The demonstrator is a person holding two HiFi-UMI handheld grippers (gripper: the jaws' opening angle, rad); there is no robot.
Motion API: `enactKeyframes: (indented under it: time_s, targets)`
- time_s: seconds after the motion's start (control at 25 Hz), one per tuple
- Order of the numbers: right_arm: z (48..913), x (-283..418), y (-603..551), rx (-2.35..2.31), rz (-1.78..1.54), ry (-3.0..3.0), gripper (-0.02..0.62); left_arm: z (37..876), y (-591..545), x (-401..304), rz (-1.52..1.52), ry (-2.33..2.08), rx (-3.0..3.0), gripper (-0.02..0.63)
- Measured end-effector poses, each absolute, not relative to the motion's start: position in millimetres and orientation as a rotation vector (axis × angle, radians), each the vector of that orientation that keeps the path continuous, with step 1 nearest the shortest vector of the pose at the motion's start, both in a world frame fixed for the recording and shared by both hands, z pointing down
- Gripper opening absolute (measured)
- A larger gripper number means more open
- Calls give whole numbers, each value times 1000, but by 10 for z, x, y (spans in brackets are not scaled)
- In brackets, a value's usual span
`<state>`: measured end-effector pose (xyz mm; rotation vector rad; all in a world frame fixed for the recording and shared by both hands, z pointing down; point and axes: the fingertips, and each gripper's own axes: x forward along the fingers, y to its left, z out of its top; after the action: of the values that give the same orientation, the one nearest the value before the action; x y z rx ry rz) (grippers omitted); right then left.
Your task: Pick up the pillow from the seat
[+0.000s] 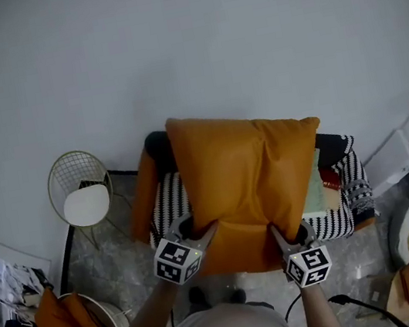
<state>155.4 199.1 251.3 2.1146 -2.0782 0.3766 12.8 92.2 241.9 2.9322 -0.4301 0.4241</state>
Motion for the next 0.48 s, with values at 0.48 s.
enactKeyframes:
  time_s: [0.48]
  targets:
    - [2471, 1683, 1945, 2093, 366, -2102, 213, 2376, 926, 213, 419, -466, 2924, 170]
